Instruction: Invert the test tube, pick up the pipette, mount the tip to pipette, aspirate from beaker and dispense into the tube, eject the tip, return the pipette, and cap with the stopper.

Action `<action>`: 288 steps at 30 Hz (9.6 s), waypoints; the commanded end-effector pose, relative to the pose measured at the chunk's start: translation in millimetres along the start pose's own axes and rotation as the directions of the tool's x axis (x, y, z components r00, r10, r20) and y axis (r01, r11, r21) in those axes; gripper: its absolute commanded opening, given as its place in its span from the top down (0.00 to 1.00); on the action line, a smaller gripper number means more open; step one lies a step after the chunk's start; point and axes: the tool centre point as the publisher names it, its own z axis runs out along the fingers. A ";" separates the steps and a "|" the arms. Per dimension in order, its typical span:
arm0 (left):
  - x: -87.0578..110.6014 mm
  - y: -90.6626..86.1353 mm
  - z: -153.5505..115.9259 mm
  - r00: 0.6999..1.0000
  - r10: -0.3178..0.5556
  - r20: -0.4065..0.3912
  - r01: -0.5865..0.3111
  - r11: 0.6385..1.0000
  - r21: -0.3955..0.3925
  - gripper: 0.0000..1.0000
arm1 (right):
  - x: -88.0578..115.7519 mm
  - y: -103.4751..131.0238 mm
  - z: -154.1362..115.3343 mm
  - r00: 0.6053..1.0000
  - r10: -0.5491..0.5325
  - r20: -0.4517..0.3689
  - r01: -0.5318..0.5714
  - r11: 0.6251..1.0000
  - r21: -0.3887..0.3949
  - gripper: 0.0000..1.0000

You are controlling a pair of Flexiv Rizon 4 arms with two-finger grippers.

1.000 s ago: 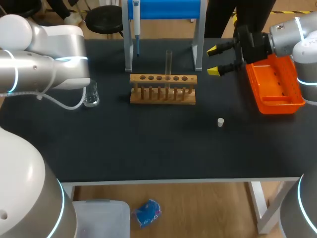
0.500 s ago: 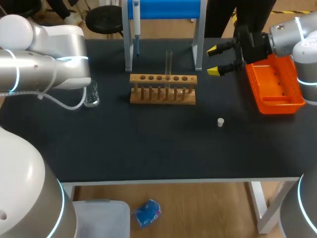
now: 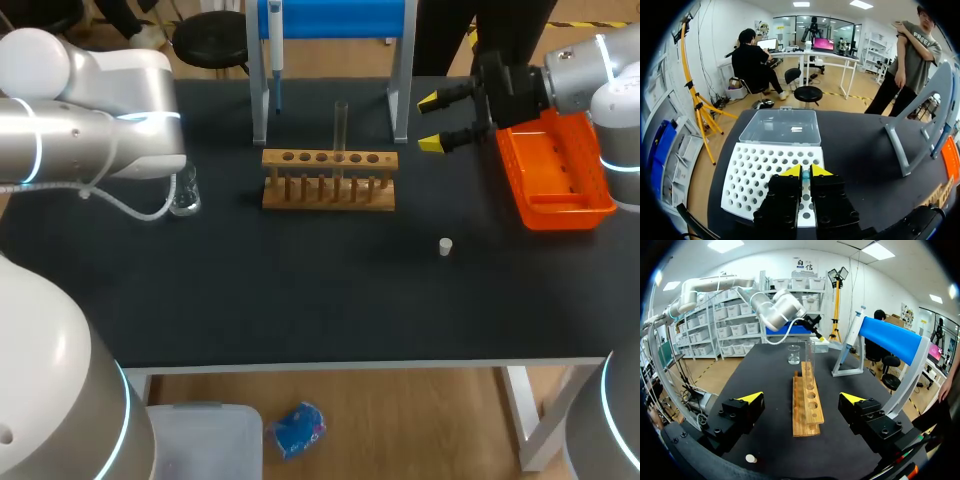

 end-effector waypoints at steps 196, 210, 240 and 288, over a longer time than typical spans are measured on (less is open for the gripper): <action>397.2 111.2 -333.6 -0.079 0.587 -0.806 -0.718 0.528 0.455 1.00 | 138.7 45.9 81.9 0.972 -0.171 -0.158 0.091 0.903 -0.421 0.00; 397.2 111.2 -333.6 -0.079 0.587 -0.806 -0.718 0.528 0.455 1.00 | 144.3 85.2 103.7 0.985 -0.061 -0.163 -0.014 0.906 -0.423 0.00; 397.2 111.2 -333.6 -0.079 0.587 -0.806 -0.718 0.528 0.455 1.00 | 149.5 101.0 109.9 0.995 -0.025 -0.101 -0.025 0.881 -0.473 0.85; 397.2 111.2 -333.6 -0.079 0.587 -0.806 -0.718 0.528 0.455 0.00 | 148.3 15.3 47.3 0.970 -0.120 -0.210 0.007 0.882 -0.471 1.00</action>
